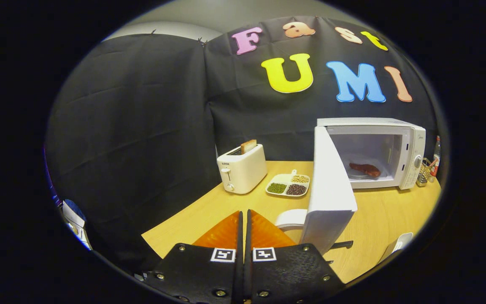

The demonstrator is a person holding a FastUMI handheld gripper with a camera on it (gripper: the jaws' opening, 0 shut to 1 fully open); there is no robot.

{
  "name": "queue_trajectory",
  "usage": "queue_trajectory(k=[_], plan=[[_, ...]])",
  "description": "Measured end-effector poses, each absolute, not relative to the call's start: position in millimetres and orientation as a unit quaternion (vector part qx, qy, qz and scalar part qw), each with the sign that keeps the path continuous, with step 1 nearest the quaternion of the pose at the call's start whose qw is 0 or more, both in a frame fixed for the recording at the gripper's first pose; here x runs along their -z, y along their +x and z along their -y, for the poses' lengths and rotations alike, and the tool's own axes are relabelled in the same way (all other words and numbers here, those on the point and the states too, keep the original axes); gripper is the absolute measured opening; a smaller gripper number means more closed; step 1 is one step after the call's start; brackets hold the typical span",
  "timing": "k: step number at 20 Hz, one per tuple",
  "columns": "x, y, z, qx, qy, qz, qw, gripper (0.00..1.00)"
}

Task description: Open the microwave, put the food inside, and close the microwave door.

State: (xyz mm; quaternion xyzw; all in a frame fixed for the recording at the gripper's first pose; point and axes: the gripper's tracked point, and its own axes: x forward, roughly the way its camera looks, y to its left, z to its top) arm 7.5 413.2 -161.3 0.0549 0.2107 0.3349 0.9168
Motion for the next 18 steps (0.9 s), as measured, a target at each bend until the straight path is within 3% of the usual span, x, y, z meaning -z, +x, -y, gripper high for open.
queue_trajectory(k=[18], plan=[[174.0,103.0,-249.7,-0.206,0.058,-0.224,0.951,0.01]])
